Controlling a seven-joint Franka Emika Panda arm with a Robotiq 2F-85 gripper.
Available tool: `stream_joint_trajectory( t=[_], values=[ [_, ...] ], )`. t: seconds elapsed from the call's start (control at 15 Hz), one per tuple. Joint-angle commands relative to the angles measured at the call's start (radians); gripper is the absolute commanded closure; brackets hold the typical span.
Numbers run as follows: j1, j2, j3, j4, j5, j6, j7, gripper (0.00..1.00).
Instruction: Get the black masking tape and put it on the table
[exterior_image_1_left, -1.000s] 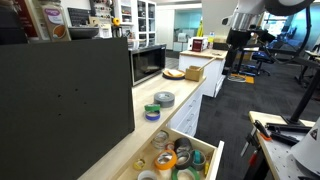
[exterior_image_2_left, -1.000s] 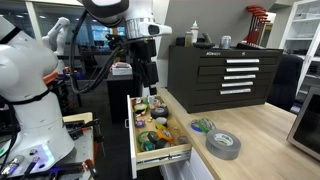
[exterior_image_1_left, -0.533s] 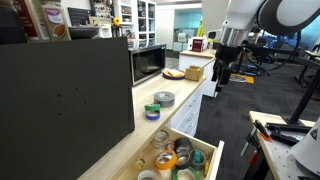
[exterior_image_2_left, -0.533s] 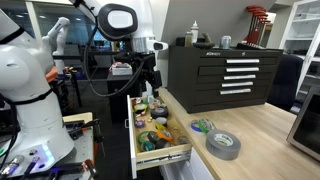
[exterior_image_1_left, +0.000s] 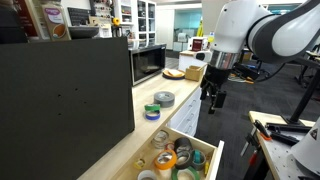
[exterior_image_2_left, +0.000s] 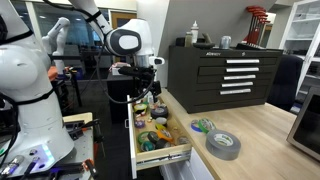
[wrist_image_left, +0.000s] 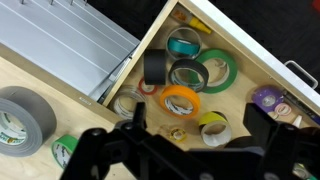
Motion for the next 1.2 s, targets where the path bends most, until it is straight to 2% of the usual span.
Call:
stream_joint_trajectory(
  t=[0.0, 0.33, 0.73, 1.13],
  values=[
    [-0.014, -0.001, 0.013, 0.002, 0.007, -0.002, -0.005, 0.00],
    [-0.015, 0.014, 0.011, 0.004, 0.008, 0.012, -0.010, 0.00],
    [0.011, 0.230, 0.016, 0.041, 0.060, 0.126, -0.069, 0.00],
    [-0.017, 0.454, 0.097, 0.152, 0.097, 0.185, -0.159, 0.00]
  ],
)
